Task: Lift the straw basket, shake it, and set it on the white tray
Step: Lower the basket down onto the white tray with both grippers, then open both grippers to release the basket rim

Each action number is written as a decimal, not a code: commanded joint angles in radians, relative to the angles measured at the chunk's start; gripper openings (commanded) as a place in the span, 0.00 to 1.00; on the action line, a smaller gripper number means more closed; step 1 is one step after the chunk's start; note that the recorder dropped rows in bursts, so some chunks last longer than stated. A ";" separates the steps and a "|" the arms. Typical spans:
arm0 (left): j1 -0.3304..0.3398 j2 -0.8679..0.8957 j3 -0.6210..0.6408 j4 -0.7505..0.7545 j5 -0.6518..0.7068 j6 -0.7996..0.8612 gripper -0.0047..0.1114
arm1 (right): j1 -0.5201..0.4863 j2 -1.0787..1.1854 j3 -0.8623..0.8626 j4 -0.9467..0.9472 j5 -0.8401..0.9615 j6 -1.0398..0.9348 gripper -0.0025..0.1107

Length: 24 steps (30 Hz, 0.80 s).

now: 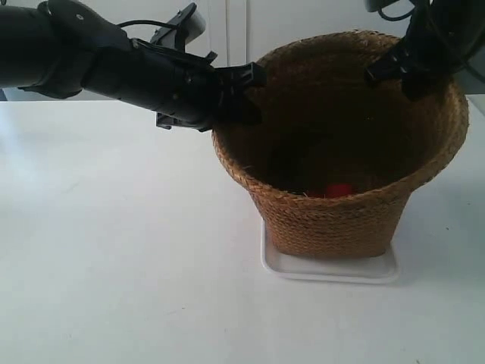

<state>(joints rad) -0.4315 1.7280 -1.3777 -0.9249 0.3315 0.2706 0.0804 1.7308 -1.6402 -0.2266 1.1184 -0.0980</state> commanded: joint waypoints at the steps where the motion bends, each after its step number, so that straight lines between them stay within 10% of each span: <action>1: 0.001 -0.022 -0.009 -0.041 0.027 -0.001 0.04 | -0.031 0.005 0.004 -0.107 -0.010 0.007 0.02; 8: 0.001 -0.022 -0.009 -0.040 0.031 -0.001 0.06 | -0.031 0.005 0.004 -0.097 -0.020 0.009 0.05; 24: 0.001 -0.022 -0.009 -0.040 0.031 -0.001 0.60 | -0.031 0.005 0.004 -0.085 -0.048 0.009 0.42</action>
<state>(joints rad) -0.4315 1.7169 -1.3801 -0.9500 0.3427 0.2706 0.0524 1.7404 -1.6402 -0.3040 1.0896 -0.0938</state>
